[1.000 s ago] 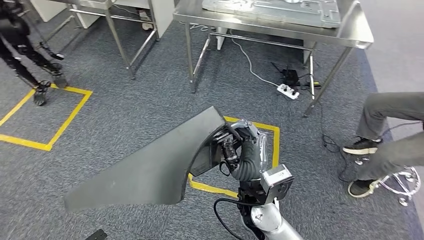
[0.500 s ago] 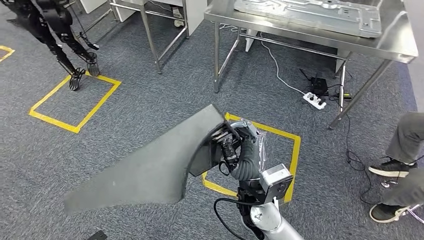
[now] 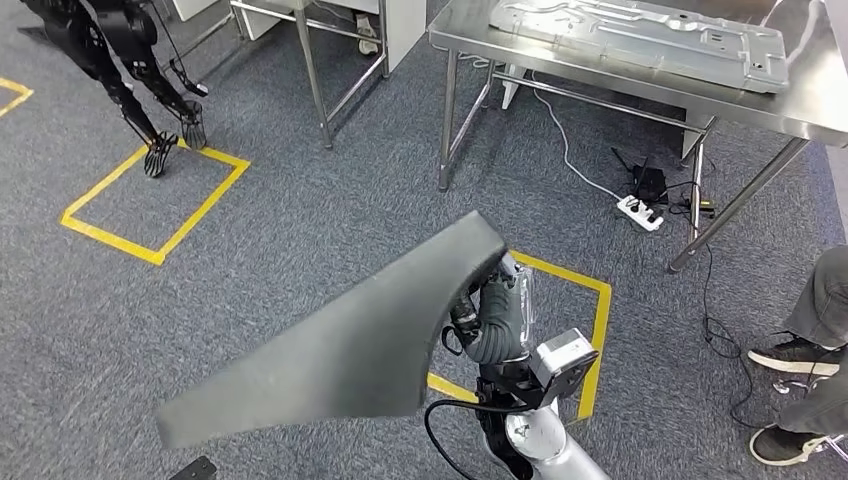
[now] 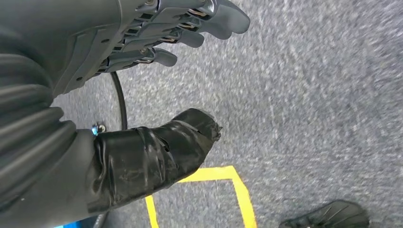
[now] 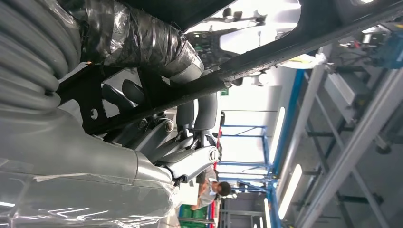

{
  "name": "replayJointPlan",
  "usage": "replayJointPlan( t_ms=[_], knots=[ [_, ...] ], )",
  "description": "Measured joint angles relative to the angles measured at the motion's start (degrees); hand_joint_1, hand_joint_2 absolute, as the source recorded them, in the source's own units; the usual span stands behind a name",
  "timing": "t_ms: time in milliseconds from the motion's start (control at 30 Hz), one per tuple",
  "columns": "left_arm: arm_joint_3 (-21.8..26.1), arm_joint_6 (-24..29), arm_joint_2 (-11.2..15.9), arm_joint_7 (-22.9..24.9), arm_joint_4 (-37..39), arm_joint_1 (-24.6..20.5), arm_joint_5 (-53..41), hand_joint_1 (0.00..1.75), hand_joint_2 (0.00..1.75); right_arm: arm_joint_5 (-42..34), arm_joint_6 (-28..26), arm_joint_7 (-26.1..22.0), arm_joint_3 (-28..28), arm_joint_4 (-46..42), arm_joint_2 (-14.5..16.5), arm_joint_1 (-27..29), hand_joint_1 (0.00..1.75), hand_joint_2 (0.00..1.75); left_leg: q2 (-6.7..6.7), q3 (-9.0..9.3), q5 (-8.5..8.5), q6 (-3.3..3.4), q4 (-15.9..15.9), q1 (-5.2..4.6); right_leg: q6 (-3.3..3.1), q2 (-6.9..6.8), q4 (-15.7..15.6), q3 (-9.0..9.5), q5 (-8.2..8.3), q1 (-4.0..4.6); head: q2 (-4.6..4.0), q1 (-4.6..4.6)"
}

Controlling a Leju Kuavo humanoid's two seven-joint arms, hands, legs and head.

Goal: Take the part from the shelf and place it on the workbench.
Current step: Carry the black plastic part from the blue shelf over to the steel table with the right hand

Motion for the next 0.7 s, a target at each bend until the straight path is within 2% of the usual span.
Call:
replayJointPlan(
  t_ms=[33,67,133,200,233,300,333,367,400,467,500,533,567,600,633,700],
  knots=[
    [0.00,0.03,-0.04,0.00,-0.01,0.04,0.00,0.00,1.75,-0.11,0.11,-0.09,-0.02,0.07,0.01,-0.05,1.71,1.75,0.35,0.21,-0.24,-0.20,-0.08,-0.04,-0.56,-0.70,-2.24,0.75,0.92,0.42,0.00,-0.03],
    [-0.01,0.08,-0.09,-0.01,-0.01,0.09,-0.01,0.00,1.75,-0.20,0.21,-0.17,-0.04,0.14,0.01,-0.09,1.71,1.75,0.73,0.38,-0.34,-0.47,-0.03,-0.07,-1.02,-1.13,-3.33,0.95,1.15,0.74,0.00,-0.09],
    [-0.03,0.16,-0.11,-0.02,-0.01,0.15,-0.02,0.00,1.75,-0.31,0.33,-0.25,-0.08,0.27,0.02,-0.10,1.71,1.75,1.32,0.65,-0.39,-1.12,0.18,-0.08,-1.65,-0.39,-3.91,1.33,1.50,0.82,0.01,-0.04],
    [-0.04,0.25,-0.10,-0.04,-0.01,0.09,-0.02,0.00,1.75,-0.35,0.41,-0.29,-0.13,0.36,0.04,-0.16,1.71,1.75,0.68,0.29,-1.34,-1.60,1.83,0.11,-2.12,0.62,-4.51,2.23,1.77,0.46,0.01,-0.05],
    [-0.05,0.30,-0.09,-0.04,-0.01,0.01,-0.02,0.00,1.75,-0.37,0.44,-0.32,-0.14,0.38,0.06,-0.22,1.71,1.75,0.10,-0.76,-2.57,-1.81,3.98,0.22,-2.25,1.13,-4.73,2.64,1.84,0.24,0.01,-0.14],
    [-0.07,0.38,-0.09,-0.05,-0.01,-0.01,-0.02,0.00,1.75,-0.38,0.46,-0.37,-0.15,0.49,0.08,-0.27,1.71,1.75,-0.83,-4.35,-5.71,-2.27,10.50,0.41,-2.39,2.22,-4.77,2.76,1.80,0.03,0.00,-0.23],
    [-0.08,0.40,-0.09,-0.04,-0.01,0.04,-0.02,0.00,1.75,-0.38,0.48,-0.38,-0.15,0.61,0.08,-0.23,1.71,1.75,-0.95,-6.16,-6.75,-2.52,13.36,0.52,-2.42,2.83,-4.73,2.76,1.76,-0.02,0.00,-0.24],
    [-0.10,0.41,-0.09,-0.04,-0.01,0.11,-0.02,0.00,1.75,-0.38,0.48,-0.38,-0.15,0.75,0.08,-0.18,1.71,1.75,-0.98,-7.28,-6.78,-2.78,14.64,0.65,-2.41,3.50,-4.66,2.76,1.72,-0.07,0.00,-0.21],
    [-0.11,0.42,-0.08,-0.03,-0.01,0.15,-0.02,0.00,1.75,-0.39,0.48,-0.38,-0.15,0.87,0.08,-0.15,1.71,1.75,-1.00,-7.42,-5.69,-3.01,13.91,0.78,-2.35,4.19,-4.52,2.75,1.66,-0.15,0.00,-0.23],
    [-0.13,0.45,0.01,-0.03,-0.01,0.14,-0.02,0.00,1.75,-0.40,0.48,-0.38,-0.15,1.00,0.08,-0.13,1.71,1.75,-1.86,-5.13,-1.31,-3.37,7.30,1.06,-1.96,5.57,-4.02,2.72,1.40,-0.40,0.00,-0.24],
    [-0.13,0.46,0.05,-0.03,-0.01,0.12,-0.02,0.00,1.75,-0.40,0.47,-0.39,-0.15,1.01,0.08,-0.15,1.71,1.75,-2.80,-3.86,-0.19,-3.36,3.93,1.12,-1.69,6.17,-3.67,2.60,1.28,-0.48,0.00,-0.27],
    [-0.13,0.46,0.10,-0.03,-0.01,0.07,-0.02,0.00,1.75,-0.39,0.46,-0.42,-0.16,1.04,0.08,-0.17,1.71,1.75,-3.70,-2.93,0.06,-3.13,1.66,1.10,-1.38,6.71,-3.38,2.36,1.17,-0.53,0.00,-0.27],
    [-0.14,0.47,0.11,-0.03,-0.01,0.06,-0.02,0.00,1.75,-0.38,0.45,-0.45,-0.16,1.09,0.08,-0.16,1.71,1.75,-4.39,-2.52,0.03,-2.76,0.75,1.04,-1.06,7.18,-3.18,2.09,1.10,-0.55,0.00,-0.28],
    [-0.15,0.48,0.13,-0.03,-0.01,0.04,-0.02,0.00,1.75,-0.34,0.43,-0.50,-0.17,1.15,0.08,-0.13,1.71,1.75,-4.42,-2.43,-0.28,-2.32,0.77,0.90,-0.72,7.70,-3.08,1.90,1.12,-0.56,0.00,-0.28],
    [-0.16,0.49,0.11,-0.04,-0.02,0.00,-0.02,0.00,1.75,-0.31,0.40,-0.55,-0.19,1.20,0.08,-0.10,1.71,1.75,-4.03,-2.28,0.16,-1.79,0.80,0.98,-0.35,8.18,-3.08,1.73,1.12,-0.49,0.00,-0.25],
    [-0.19,0.51,0.14,-0.04,-0.03,-0.10,-0.02,0.00,1.75,-0.23,0.37,-0.61,-0.26,1.25,0.07,-0.05,1.71,1.75,-3.05,-2.03,0.97,-1.08,0.55,1.24,0.20,7.91,-2.78,1.64,0.87,-0.35,0.00,-0.24]
  ],
)
